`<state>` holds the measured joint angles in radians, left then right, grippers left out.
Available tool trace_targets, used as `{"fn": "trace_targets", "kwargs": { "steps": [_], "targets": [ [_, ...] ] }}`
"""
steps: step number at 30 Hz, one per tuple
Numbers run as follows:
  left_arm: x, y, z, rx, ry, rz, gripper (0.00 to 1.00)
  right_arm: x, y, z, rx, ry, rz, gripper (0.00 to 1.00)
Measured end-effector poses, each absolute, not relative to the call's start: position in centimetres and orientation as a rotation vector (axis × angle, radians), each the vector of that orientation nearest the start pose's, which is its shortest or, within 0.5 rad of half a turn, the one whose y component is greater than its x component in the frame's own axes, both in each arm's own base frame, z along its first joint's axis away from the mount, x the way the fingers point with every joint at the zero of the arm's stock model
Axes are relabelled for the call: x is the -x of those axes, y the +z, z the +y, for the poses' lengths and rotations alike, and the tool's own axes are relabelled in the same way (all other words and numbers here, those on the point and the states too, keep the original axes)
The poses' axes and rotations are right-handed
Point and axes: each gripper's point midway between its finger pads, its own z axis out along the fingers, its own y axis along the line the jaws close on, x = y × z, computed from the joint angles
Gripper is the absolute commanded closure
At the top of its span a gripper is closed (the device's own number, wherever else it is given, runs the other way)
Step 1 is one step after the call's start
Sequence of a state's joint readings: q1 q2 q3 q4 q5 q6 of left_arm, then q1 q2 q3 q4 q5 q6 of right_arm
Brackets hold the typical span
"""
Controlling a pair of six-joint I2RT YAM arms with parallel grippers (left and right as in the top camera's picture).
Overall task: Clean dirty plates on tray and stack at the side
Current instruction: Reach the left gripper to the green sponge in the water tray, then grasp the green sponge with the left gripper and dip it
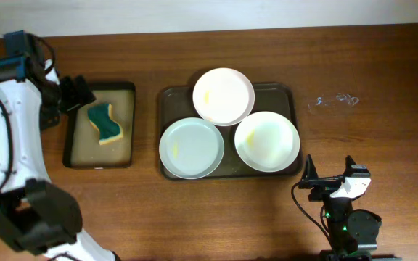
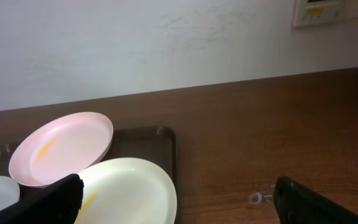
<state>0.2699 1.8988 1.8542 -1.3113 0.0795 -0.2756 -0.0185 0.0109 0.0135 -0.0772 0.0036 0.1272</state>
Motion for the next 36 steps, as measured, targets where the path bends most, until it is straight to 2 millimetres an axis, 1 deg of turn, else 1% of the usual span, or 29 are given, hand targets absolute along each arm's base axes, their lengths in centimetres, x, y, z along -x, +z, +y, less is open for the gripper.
{"fn": "trace_targets", "kwargs": {
  "steps": [2,3,6,9,11,14,15,16,18,19,20,22,23,24,25,27,28,29,31,35,36],
  "targets": [
    [-39.8,15.0,9.7,0.806,-0.135,2.867,0.05,-24.6,15.9,-0.5,-0.123,0.081,1.642,0.02],
    [-40.4,13.4,9.4,0.788,-0.17,2.892,0.06,-24.6,15.9,-0.5,-0.123,0.081,1.642,0.02],
    [-42.5,9.0,8.2,0.661,-0.304,2.957,0.09,-24.6,15.9,-0.5,-0.123,0.08,1.642,0.02],
    [-43.2,5.9,8.0,0.626,-0.334,2.996,0.12,-24.6,15.9,-0.5,-0.123,0.081,1.642,0.02],
    [-43.1,4.6,8.2,0.62,-0.32,3.02,0.13,-24.6,15.9,-0.5,-0.123,0.081,1.642,0.01],
    [-43.0,3.3,8.3,0.621,-0.309,3.046,0.16,-24.6,15.9,-0.5,-0.124,0.081,1.642,0.02],
    [-43.0,2.7,8.2,0.617,-0.309,3.059,0.16,-24.6,15.9,-0.5,-0.123,0.08,1.642,0.02],
    [-42.9,2.3,8.1,0.614,-0.306,3.07,0.2,-24.6,15.9,-0.5,-0.123,0.081,1.642,0.02],
    [-42.9,1.5,7.3,0.586,-0.299,3.096,0.23,-24.6,15.9,-0.5,-0.123,0.081,1.642,0.02],
    [-42.9,1.3,7.0,0.572,-0.292,3.106,0.29,-24.6,15.9,-0.5,-0.123,0.081,1.642,0.02],
    [-42.8,0.9,6.6,0.556,-0.282,3.119,0.39,-24.6,15.9,-0.5,-0.123,0.081,1.642,0.02],
    [-42.8,0.7,6.4,0.536,-0.265,3.13,0.55,-24.6,15.9,-0.5,-0.123,0.08,1.642,0.02],
    [-42.8,0.7,6.4,0.534,-0.264,3.13,0.75,-24.6,15.9,-0.5,-0.123,0.081,1.642,0.02],
    [-42.8,0.6,6.5,0.536,-0.262,3.131,0.9,-24.6,15.9,-0.5,-0.123,0.081,1.642,0.02],
    [-42.8,0.6,6.5,0.541,-0.26,3.131,1.0,-24.6,15.9,-0.5,-0.123,0.08,1.642,0.02],
    [-42.8,0.6,6.5,0.532,-0.259,3.132,1.0,-24.6,15.9,-0.5,-0.123,0.08,1.642,0.02],
    [-42.8,0.6,6.5,0.535,-0.259,3.132,0.64,-24.6,15.9,-0.5,-0.123,0.081,1.642,0.02],
    [-42.8,0.6,6.5,0.535,-0.259,3.132,0.01,-24.6,15.9,-0.5,-0.123,0.081,1.642,0.02],
    [-42.6,0.6,6.5,0.536,-0.259,3.14,0.01,-24.6,15.9,-0.5,-0.123,0.08,1.642,0.02],
    [-40.9,0.8,6.1,0.559,-0.271,3.209,0.0,-24.6,15.9,-0.5,-0.123,0.081,1.642,0.02],
    [-40.5,0.9,6.0,0.563,-0.273,3.222,0.05,-24.6,15.9,-0.5,-0.123,0.08,1.642,0.02]
  ]
}}
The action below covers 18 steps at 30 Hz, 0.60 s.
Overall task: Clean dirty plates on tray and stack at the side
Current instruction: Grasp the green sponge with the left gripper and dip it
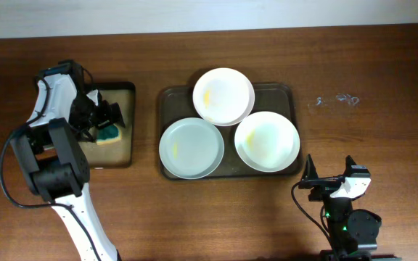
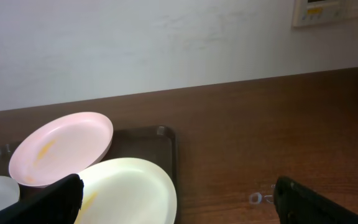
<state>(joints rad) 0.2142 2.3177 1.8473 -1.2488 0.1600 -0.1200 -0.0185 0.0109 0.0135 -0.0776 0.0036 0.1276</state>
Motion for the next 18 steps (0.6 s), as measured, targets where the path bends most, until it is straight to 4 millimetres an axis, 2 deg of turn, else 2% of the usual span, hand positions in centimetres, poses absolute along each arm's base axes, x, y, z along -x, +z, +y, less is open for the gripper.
{"fn": "trace_targets", "kwargs": {
  "steps": [1,2,3,5,6,7,8,12,16,18],
  "targets": [
    [-40.1,0.9,5.9,0.568,-0.275,3.237,0.24,-24.6,15.9,-0.5,-0.123,0.08,1.642,0.02],
    [-39.9,0.9,5.9,0.567,-0.278,3.248,0.73,-24.6,15.9,-0.5,-0.123,0.08,1.642,0.02],
    [-39.9,0.8,5.9,0.572,-0.278,3.251,1.0,-24.6,15.9,-0.5,-0.124,0.081,1.642,0.02],
    [-40.0,0.7,5.9,0.572,-0.28,3.248,1.0,-24.6,15.9,-0.5,-0.123,0.08,1.642,0.02],
    [-40.0,0.7,5.8,0.569,-0.28,3.246,0.85,-24.6,15.9,-0.5,-0.123,0.08,1.642,0.02],
    [-40.2,0.7,5.8,0.561,-0.278,3.24,0.28,-24.6,15.9,-0.5,-0.123,0.08,1.642,0.02],
    [-40.4,0.6,5.9,0.558,-0.277,3.233,0.01,-24.6,15.9,-0.5,-0.123,0.08,1.642,0.02],
    [-42.4,0.6,6.1,0.535,-0.267,3.148,0.01,-24.6,15.9,-0.5,-0.122,0.08,1.642,0.02],
    [-45.7,0.7,7.6,0.499,-0.175,3.017,0.01,-24.6,15.9,-0.5,-0.123,0.081,1.642,0.02],
    [-46.5,0.7,7.9,0.492,-0.16,2.985,0.03,-24.6,15.9,-0.5,-0.123,0.081,1.642,0.02]
  ]
}}
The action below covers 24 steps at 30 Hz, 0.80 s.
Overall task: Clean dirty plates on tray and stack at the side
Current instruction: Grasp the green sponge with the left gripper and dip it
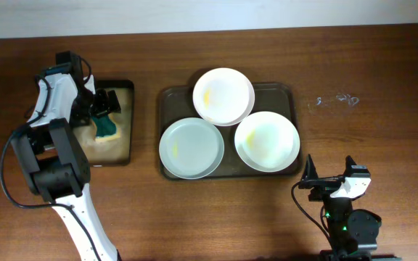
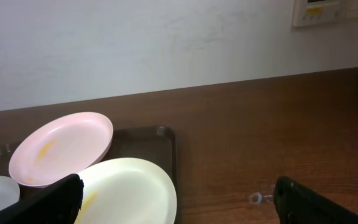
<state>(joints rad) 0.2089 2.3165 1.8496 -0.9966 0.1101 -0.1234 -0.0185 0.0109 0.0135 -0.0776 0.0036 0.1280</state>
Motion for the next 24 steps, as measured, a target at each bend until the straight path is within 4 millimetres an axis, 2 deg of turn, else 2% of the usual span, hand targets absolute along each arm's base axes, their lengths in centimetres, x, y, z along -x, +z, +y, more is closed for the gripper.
{"fn": "trace_targets", "kwargs": {
  "steps": [1,2,3,4,5,6,7,10,14,16,19,20,21,22,23,24],
  "targets": [
    [-46.8,0.8,8.0,0.488,-0.153,2.972,0.22,-24.6,15.9,-0.5,-0.123,0.08,1.642,0.02],
    [-47.0,0.8,8.1,0.488,-0.148,2.965,0.5,-24.6,15.9,-0.5,-0.123,0.081,1.642,0.02],
    [-47.1,0.8,8.2,0.486,-0.143,2.962,0.92,-24.6,15.9,-0.5,-0.123,0.081,1.642,0.02],
    [-47.2,0.8,8.3,0.486,-0.137,2.954,1.0,-24.6,15.9,-0.5,-0.123,0.08,1.642,0.02],
    [-47.2,0.7,8.4,0.484,-0.136,2.956,1.0,-24.6,15.9,-0.5,-0.123,0.081,1.642,0.02],
    [-47.2,0.7,8.4,0.484,-0.137,2.957,0.94,-24.6,15.9,-0.5,-0.123,0.081,1.642,0.02],
    [-47.1,0.7,8.3,0.481,-0.137,2.958,0.03,-24.6,15.9,-0.5,-0.123,0.081,1.642,0.02],
    [-46.4,0.6,8.1,0.484,-0.142,2.989,0.0,-24.6,15.9,-0.5,-0.123,0.08,1.642,0.02],
    [-44.0,0.6,7.5,0.504,-0.157,3.089,0.01,-24.6,15.9,-0.5,-0.123,0.08,1.642,0.02],
    [-41.9,0.6,7.1,0.525,-0.167,3.172,0.01,-24.6,15.9,-0.5,-0.123,0.081,1.642,0.02],
    [-41.8,0.6,7.1,0.526,-0.167,3.175,0.03,-24.6,15.9,-0.5,-0.123,0.081,1.642,0.02],
    [-41.9,0.6,7.1,0.526,-0.167,3.171,0.26,-24.6,15.9,-0.5,-0.123,0.081,1.642,0.02],
    [-42.1,0.6,7.2,0.525,-0.165,3.163,0.61,-24.6,15.9,-0.5,-0.123,0.081,1.642,0.01],
    [-42.4,0.6,7.2,0.527,-0.165,3.149,0.82,-24.6,15.9,-0.5,-0.123,0.081,1.642,0.01],
    [-42.6,0.5,7.3,0.524,-0.164,3.144,0.93,-24.6,15.9,-0.5,-0.123,0.08,1.642,0.02],
    [-42.6,0.5,7.2,0.524,-0.169,3.142,1.0,-24.6,15.9,-0.5,-0.123,0.081,1.642,0.02]
  ]
}}
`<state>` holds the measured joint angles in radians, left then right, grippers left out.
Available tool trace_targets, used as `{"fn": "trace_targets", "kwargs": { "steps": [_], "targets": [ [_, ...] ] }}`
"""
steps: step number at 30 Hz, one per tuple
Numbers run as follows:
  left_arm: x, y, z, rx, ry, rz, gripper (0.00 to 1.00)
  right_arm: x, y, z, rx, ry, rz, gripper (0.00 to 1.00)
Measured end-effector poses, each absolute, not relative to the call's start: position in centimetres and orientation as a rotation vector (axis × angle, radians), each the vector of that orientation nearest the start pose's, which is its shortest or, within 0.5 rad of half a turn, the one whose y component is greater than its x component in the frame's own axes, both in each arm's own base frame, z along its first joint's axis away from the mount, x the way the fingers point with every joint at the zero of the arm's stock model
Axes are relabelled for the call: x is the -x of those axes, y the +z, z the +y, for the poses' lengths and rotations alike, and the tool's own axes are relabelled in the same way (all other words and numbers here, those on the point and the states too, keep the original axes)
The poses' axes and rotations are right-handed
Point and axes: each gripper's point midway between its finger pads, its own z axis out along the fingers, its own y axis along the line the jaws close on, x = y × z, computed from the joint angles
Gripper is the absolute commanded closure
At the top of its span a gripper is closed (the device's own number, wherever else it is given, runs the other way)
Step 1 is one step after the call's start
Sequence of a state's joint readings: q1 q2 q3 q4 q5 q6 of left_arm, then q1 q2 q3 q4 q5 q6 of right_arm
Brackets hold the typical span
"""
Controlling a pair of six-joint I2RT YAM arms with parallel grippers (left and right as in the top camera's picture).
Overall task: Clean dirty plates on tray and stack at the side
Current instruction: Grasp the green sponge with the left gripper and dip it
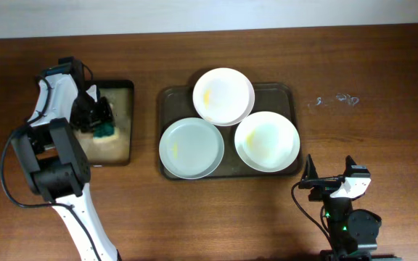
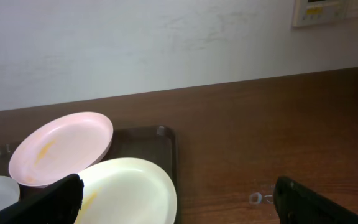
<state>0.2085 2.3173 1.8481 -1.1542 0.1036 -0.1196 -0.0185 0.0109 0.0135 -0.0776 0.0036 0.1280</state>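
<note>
Three dirty plates lie on the dark tray (image 1: 290,98): a pink one (image 1: 223,96) at the back, a pale blue one (image 1: 191,148) at front left and a yellow one (image 1: 267,141) at front right, each with yellow smears. The pink plate (image 2: 61,148) and yellow plate (image 2: 126,186) also show in the right wrist view. My left gripper (image 1: 95,116) reaches into the small tray (image 1: 125,138) and looks shut on the green sponge (image 1: 105,131), mostly hidden under it. My right gripper (image 1: 330,172) rests open near the table's front, right of the plates.
A small clear ring and bits of plastic (image 1: 337,99) lie on the wood right of the tray, also seen as the clear ring (image 2: 255,198). The wall rises behind the table's far edge, with a white panel (image 2: 319,11) on it.
My left gripper has shifted slightly left and toward the front in the small tray, and now covers more of the sponge. The right arm and the plates are unchanged.
My left gripper was at the small tray's left edge, apart from the sponge lying flat. Then it was open over the sponge. Then the sponge looked squeezed and narrower between the fingers, and now the gripper sits over it. The right gripper stayed parked and open.
</note>
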Motion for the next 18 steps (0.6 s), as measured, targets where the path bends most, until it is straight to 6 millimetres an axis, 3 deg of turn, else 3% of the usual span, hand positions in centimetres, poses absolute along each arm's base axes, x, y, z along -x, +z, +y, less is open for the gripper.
{"fn": "trace_targets", "kwargs": {
  "steps": [3,4,5,7,10,11,12,18],
  "targets": [
    [-42.7,0.5,7.3,0.522,-0.169,3.14,0.98,-24.6,15.9,-0.5,-0.123,0.081,1.642,0.02],
    [-42.7,0.5,7.2,0.522,-0.17,3.14,0.65,-24.6,15.9,-0.5,-0.123,0.081,1.642,0.02],
    [-42.7,0.5,7.2,0.521,-0.17,3.141,0.01,-24.6,15.9,-0.5,-0.123,0.081,1.642,0.02],
    [-42.7,0.5,7.2,0.52,-0.17,3.14,0.01,-24.6,15.9,-0.5,-0.123,0.081,1.642,0.01],
    [-42.7,0.5,7.3,0.52,-0.166,3.14,0.56,-24.6,15.9,-0.5,-0.123,0.081,1.642,0.02],
    [-42.7,0.5,7.3,0.526,-0.169,3.139,0.88,-24.6,15.9,-0.5,-0.123,0.08,1.642,0.02],
    [-42.7,0.5,7.3,0.526,-0.164,3.14,1.0,-24.6,15.9,-0.5,-0.123,0.08,1.642,0.02],
    [-42.0,1.7,7.2,0.541,-0.172,3.199,1.0,-24.6,15.9,-0.5,-0.123,0.081,1.642,0.02]
  ]
}}
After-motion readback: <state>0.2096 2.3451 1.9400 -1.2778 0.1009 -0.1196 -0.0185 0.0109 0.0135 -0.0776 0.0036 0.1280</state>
